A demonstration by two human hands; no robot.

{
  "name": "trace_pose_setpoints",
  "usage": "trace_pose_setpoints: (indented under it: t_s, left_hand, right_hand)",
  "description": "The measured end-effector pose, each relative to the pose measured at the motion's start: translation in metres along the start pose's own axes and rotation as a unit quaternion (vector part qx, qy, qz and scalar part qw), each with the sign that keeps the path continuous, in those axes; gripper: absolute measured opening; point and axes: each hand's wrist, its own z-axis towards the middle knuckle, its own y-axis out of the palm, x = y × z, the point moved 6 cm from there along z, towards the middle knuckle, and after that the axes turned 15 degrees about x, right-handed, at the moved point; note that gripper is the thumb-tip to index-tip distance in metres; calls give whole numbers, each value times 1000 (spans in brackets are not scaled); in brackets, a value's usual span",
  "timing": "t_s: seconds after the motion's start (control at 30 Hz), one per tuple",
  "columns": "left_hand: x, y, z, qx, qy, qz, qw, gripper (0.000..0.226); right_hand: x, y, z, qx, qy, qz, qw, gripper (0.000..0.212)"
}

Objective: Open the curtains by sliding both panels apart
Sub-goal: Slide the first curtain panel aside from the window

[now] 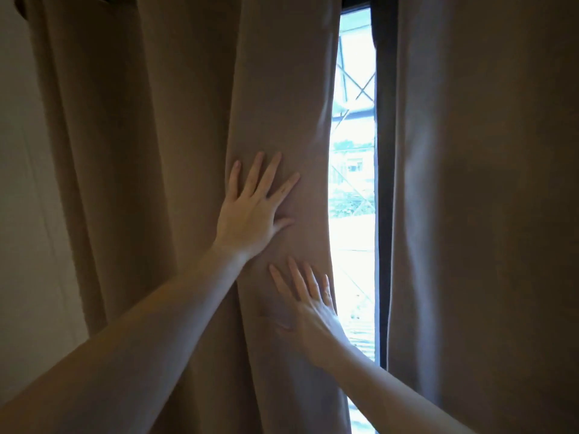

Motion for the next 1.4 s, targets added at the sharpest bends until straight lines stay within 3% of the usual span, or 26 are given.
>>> trace_pose_setpoints:
  t_s: [0.63,1.4]
  left_hand:
    - [-179,40,-73,-14,10,98,995,89]
    - [-372,76,-166,-44,-21,178,983,90]
  right_hand:
    - [-135,131,105,25,-36,87,995,91]
    - [-281,277,198,-4,-78,145,986,90]
